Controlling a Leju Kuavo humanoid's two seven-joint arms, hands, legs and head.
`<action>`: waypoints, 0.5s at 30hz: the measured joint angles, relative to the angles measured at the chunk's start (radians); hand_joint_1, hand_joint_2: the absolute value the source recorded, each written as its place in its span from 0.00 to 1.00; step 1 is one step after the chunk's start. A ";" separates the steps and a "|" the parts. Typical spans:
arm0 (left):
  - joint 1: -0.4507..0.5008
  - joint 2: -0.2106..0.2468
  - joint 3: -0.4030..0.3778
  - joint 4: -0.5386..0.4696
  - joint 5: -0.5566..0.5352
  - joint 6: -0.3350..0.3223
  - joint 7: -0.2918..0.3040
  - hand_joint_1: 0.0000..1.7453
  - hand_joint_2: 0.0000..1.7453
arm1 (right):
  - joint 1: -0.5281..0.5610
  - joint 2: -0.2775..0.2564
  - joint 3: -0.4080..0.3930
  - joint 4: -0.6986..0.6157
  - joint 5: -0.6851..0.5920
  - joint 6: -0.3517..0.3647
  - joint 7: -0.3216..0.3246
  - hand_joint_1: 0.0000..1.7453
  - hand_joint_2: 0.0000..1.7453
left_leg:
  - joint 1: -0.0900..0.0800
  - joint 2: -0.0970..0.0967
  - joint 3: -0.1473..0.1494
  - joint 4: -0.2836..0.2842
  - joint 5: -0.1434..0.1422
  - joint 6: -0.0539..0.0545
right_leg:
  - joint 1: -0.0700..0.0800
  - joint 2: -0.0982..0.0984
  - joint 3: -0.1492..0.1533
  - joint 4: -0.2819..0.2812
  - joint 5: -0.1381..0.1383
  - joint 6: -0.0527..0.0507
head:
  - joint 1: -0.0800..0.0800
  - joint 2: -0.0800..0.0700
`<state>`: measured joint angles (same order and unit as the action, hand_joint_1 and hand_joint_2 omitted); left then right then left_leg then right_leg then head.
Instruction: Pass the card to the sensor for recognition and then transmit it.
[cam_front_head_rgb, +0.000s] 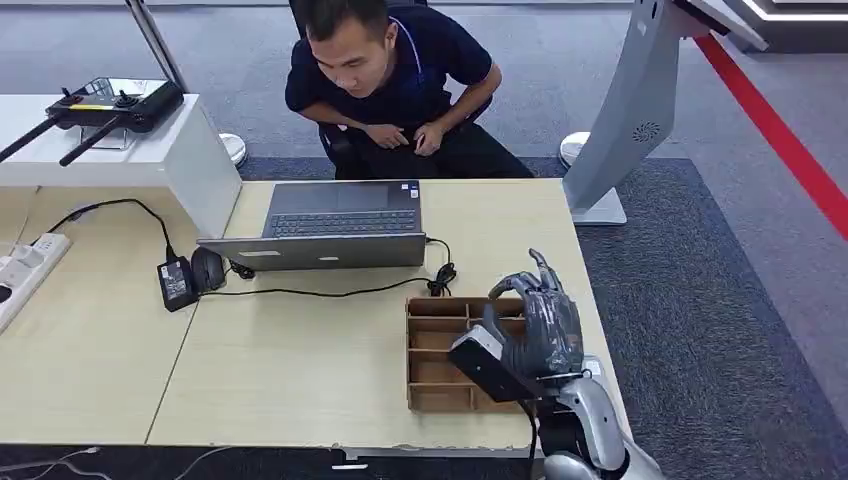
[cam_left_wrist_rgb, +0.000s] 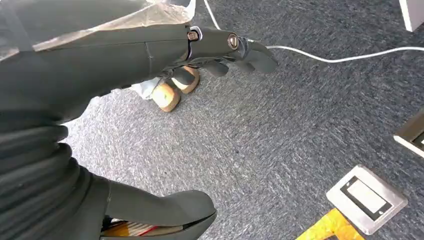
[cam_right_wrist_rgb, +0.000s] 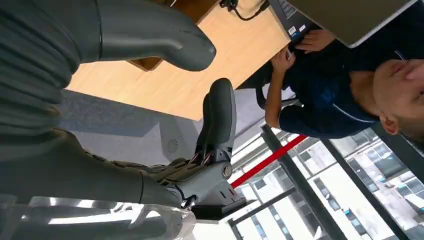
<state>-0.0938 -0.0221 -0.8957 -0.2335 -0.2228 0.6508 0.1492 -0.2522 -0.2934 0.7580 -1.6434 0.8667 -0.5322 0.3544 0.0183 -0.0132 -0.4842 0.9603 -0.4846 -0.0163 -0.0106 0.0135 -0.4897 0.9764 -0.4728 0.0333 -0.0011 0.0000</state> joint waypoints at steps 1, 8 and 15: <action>0.000 0.000 0.000 0.000 0.000 0.000 0.000 0.00 1.00 | 0.000 -0.001 0.001 0.000 0.000 0.000 0.000 0.58 1.00 | 0.000 0.000 0.000 0.000 0.000 0.000 | 0.000 0.000 0.000 0.000 0.000 0.000 | 0.000 0.000; 0.000 0.000 0.000 0.000 0.000 0.000 0.000 0.00 1.00 | 0.000 -0.003 0.002 0.000 -0.003 0.001 0.000 0.51 1.00 | 0.000 0.000 0.000 0.000 0.000 0.000 | 0.000 0.000 0.000 0.000 0.000 0.000 | 0.000 0.000; 0.000 0.000 0.000 0.000 0.000 0.000 0.000 0.00 1.00 | 0.000 -0.003 0.003 0.000 -0.005 0.003 0.001 0.43 1.00 | 0.000 0.000 0.000 0.000 0.000 0.000 | 0.000 0.000 0.000 0.000 0.000 0.000 | 0.000 0.000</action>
<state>-0.0938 -0.0217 -0.8957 -0.2335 -0.2228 0.6508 0.1492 -0.2527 -0.2968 0.7607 -1.6434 0.8621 -0.5295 0.3552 0.0183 -0.0132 -0.4842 0.9603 -0.4846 -0.0163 -0.0106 0.0135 -0.4897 0.9764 -0.4728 0.0333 -0.0011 0.0000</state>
